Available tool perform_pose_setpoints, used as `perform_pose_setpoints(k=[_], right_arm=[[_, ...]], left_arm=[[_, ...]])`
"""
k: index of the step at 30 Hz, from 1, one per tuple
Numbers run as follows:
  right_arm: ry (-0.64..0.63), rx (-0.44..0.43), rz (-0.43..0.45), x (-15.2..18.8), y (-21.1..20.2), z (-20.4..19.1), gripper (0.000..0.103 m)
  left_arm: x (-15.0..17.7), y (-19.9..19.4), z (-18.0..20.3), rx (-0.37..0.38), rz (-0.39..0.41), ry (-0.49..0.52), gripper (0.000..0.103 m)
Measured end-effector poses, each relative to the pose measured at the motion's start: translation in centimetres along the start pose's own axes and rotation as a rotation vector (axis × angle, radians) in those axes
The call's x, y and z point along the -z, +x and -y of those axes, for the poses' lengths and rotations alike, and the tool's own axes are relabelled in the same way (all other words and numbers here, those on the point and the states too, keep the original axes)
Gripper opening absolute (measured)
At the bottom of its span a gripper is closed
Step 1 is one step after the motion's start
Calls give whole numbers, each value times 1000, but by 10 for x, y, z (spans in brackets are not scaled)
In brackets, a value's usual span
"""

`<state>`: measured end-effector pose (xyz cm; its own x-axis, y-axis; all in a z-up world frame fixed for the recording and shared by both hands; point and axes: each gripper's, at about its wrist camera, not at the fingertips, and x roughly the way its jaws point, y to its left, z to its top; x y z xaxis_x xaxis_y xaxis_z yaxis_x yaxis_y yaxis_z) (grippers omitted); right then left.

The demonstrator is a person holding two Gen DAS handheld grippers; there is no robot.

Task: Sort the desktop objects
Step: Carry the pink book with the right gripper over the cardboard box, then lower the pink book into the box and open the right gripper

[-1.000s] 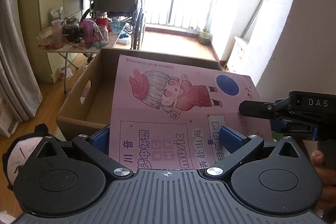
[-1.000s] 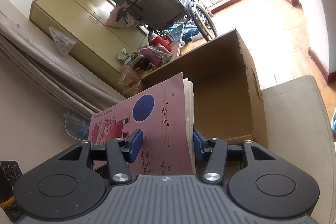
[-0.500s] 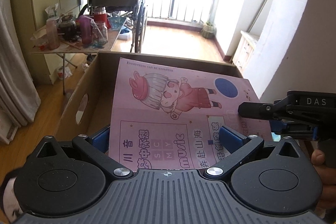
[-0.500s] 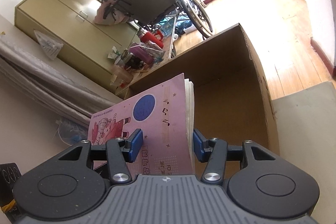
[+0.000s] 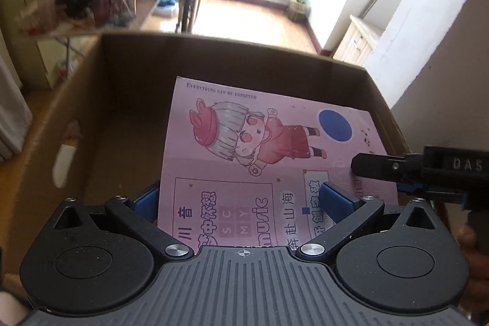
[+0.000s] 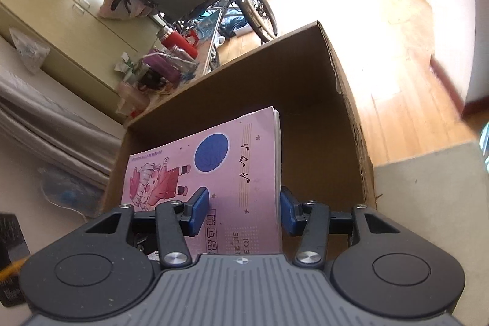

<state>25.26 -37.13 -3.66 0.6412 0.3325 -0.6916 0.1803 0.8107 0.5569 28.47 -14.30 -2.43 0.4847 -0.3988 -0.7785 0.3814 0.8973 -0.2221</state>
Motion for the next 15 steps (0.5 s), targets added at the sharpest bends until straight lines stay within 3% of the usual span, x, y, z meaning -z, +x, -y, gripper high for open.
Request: perform_pose_setpoints(k=[8, 15], right_arm=[[-103, 109, 13, 12, 6, -18, 54], [-120, 143, 21, 14, 9, -23, 56]], left_arm=[[-3, 17, -18, 61, -76, -98, 103], [-6, 23, -36, 96, -115, -186, 103]])
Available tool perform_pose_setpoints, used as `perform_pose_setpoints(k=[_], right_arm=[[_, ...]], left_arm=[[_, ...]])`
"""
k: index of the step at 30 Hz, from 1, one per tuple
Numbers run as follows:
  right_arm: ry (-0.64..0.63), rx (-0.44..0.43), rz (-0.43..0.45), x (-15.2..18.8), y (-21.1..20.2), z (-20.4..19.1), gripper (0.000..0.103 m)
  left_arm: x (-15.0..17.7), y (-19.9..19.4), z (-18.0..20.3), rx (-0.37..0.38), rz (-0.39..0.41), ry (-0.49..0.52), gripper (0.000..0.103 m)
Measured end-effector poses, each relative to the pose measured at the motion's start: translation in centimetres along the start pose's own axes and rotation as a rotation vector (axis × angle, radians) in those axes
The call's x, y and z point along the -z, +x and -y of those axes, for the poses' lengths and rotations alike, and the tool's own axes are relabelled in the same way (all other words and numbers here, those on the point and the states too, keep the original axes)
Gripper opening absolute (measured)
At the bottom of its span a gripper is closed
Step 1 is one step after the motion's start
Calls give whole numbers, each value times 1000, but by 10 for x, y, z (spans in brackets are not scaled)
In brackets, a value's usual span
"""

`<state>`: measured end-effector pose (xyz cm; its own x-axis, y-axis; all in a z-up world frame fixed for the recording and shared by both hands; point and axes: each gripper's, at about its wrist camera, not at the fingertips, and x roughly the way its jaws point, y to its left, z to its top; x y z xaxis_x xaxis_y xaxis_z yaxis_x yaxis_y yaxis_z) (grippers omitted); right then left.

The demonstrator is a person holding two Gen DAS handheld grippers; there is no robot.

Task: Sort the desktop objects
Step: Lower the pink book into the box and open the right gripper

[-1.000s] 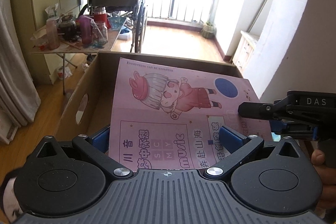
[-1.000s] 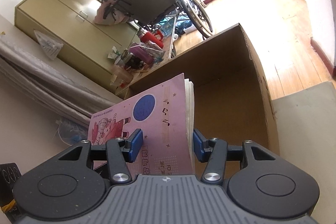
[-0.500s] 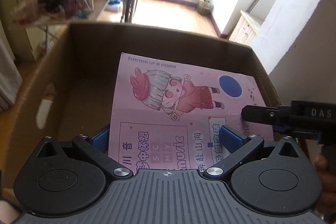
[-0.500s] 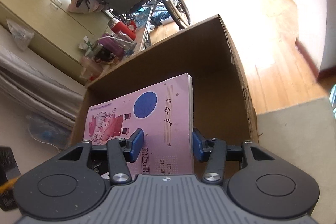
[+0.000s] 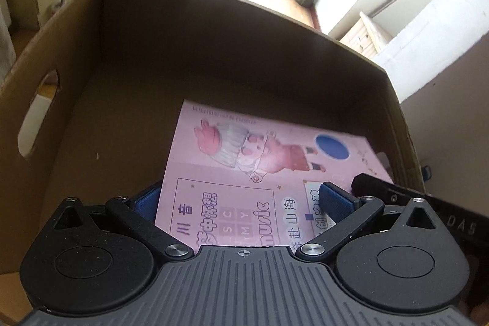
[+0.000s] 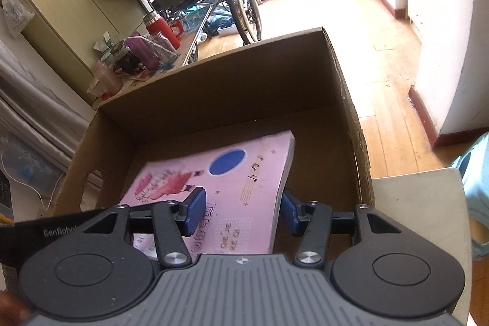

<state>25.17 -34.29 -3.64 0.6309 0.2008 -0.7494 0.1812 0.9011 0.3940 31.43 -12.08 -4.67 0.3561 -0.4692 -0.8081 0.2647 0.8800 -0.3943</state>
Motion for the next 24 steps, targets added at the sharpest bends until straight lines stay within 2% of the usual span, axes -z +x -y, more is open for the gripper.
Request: perform_pose_setpoints(k=[12, 24], right_arm=[[-4, 20, 8, -1, 2, -3, 57], [-15, 34, 12, -1, 4, -5, 57]], left_arm=[[-3, 1, -13, 25, -33, -57, 103], [-11, 12, -22, 99, -49, -160, 103]])
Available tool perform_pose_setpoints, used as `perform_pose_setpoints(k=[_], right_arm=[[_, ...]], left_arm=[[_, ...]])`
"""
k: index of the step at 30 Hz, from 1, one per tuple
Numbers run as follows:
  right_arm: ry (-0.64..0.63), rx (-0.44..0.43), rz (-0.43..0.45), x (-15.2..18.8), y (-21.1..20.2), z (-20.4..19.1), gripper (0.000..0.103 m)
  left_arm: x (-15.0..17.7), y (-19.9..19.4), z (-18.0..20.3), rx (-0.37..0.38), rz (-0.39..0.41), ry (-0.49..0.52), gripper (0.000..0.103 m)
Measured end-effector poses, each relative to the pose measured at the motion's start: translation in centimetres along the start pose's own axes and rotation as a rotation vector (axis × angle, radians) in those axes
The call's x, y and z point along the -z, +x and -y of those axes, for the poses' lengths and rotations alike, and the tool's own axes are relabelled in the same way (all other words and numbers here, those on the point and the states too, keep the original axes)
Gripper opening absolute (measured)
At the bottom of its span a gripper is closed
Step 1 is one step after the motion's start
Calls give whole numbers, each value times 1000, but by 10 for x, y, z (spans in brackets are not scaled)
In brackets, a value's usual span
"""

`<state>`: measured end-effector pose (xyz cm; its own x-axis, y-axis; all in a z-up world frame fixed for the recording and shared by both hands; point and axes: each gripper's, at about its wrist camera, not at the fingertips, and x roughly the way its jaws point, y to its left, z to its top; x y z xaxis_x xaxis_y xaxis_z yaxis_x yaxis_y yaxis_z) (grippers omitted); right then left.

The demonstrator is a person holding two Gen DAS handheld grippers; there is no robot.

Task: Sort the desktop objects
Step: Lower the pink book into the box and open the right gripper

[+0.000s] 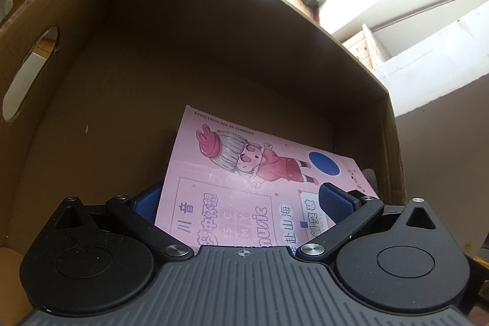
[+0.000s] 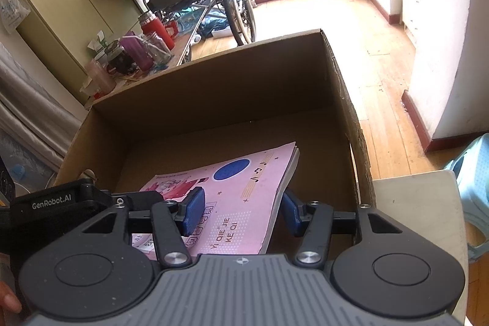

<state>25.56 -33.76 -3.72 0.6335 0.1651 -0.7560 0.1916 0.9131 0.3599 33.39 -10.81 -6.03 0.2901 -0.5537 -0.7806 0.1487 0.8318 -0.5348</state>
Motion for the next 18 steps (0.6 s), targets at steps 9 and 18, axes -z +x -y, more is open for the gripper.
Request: perform_pose_setpoints(k=[9, 18], right_arm=[[-68, 50, 45, -1, -5, -10, 57], [-149, 81, 128, -1, -27, -19, 65]], left_arm=[[4, -6, -1, 4, 28, 5, 103], [9, -24, 12, 39, 83, 60, 103]])
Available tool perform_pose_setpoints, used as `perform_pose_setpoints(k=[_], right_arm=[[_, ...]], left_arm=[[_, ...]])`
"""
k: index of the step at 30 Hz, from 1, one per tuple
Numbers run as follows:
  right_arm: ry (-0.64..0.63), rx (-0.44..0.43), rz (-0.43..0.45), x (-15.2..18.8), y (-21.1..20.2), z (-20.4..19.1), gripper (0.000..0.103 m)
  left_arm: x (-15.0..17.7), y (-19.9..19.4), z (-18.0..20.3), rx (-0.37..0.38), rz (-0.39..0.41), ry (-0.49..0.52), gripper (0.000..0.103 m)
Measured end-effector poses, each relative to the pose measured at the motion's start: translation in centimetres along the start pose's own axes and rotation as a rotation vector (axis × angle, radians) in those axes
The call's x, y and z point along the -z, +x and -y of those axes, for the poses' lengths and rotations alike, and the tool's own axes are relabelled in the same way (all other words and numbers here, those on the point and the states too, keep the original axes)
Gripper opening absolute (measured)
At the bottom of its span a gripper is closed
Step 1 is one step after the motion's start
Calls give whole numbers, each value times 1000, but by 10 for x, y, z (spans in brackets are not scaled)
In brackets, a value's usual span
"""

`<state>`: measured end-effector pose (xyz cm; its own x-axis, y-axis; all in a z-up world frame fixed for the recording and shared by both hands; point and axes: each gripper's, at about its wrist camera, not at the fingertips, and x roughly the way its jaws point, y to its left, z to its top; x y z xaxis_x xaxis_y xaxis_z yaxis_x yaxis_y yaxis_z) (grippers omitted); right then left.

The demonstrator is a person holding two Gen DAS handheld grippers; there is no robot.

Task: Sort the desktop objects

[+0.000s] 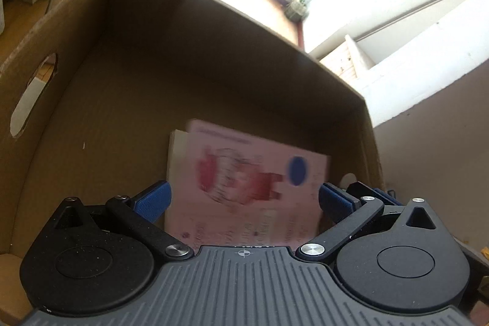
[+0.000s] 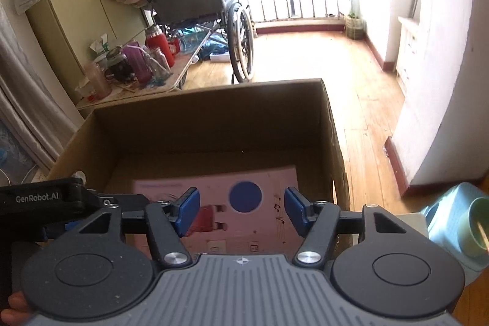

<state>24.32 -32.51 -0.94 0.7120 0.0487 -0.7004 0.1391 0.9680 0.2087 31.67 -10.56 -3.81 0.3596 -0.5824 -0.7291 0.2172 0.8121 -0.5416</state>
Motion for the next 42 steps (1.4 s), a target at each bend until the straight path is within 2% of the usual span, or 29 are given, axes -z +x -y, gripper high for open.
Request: perform_pose_setpoints(k=[6, 11, 14, 18, 23, 27, 30, 35, 39, 42], right_arm=[[-10, -14, 19, -2, -24, 1, 77], [-51, -24, 32, 1, -50, -2, 98], [-90, -33, 42, 2, -68, -6, 103], [-123, -28, 53, 8, -89, -12, 103], [-200, -10, 93, 16, -113, -23, 103], [-270, 17, 127, 26, -129, -32, 103], [-333, 9, 147, 34, -139, -37, 103], [-371, 1, 154, 35, -148, -40, 103], [-367, -67, 210, 24, -157, -37, 103], [-315, -132, 188, 8, -151, -34, 103]], left_arm=[[9, -24, 15, 19, 84, 51, 103], [22, -62, 22, -1, 190, 110, 103], [28, -81, 21, -5, 212, 94, 103], [39, -95, 26, -27, 214, 87, 103], [55, -103, 37, -55, 157, 119, 103], [67, -113, 38, -53, 155, 124, 103], [73, -119, 41, -51, 155, 148, 103], [79, -128, 43, -44, 176, 162, 103], [72, -129, 45, -72, 186, 184, 103], [61, -128, 44, -100, 190, 202, 103]])
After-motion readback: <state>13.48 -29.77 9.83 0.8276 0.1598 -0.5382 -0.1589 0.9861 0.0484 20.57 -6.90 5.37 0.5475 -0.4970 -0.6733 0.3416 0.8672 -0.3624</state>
